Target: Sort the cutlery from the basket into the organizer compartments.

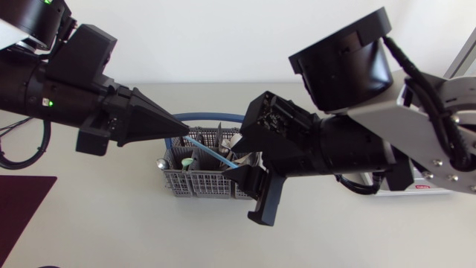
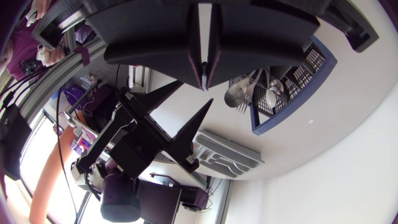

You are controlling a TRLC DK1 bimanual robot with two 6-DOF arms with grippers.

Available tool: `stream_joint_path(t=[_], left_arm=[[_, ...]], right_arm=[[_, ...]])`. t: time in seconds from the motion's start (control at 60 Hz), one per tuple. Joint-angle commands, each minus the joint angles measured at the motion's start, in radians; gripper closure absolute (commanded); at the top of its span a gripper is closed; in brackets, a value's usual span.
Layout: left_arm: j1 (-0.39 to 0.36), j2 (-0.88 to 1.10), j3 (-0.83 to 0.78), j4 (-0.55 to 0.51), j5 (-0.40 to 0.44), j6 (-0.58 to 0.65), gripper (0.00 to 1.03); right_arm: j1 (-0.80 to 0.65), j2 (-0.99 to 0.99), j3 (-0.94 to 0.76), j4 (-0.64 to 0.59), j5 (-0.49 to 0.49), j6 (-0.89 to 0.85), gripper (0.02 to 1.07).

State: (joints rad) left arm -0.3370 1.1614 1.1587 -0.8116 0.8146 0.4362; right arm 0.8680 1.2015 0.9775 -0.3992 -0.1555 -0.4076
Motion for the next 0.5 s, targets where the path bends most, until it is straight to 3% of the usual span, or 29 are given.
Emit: stream_joint_path(t=[0.0, 0.15, 0.383, 0.483], left_arm=[[-0.014, 0.017, 0.033, -0.009, 0.018, -0.033, 1.0], [-0.019, 0.02, 0.032, -0.008, 0.021, -0.036, 1.0], [-0.02, 0.026, 0.035, -0.004, 0.029, -0.045, 1.0], [-0.02, 0.027, 0.039, -0.003, 0.034, -0.053, 1.0]], right_arm=[[0.017, 0.026, 0.036, 0.016, 0.005, 0.026, 0.57], [0.026, 0.038, 0.038, 0.03, 0.008, 0.032, 0.68], [0.037, 0.04, 0.032, 0.03, 0.01, 0.036, 0.97], [0.043, 0.04, 0.02, 0.03, 0.013, 0.039, 0.99]])
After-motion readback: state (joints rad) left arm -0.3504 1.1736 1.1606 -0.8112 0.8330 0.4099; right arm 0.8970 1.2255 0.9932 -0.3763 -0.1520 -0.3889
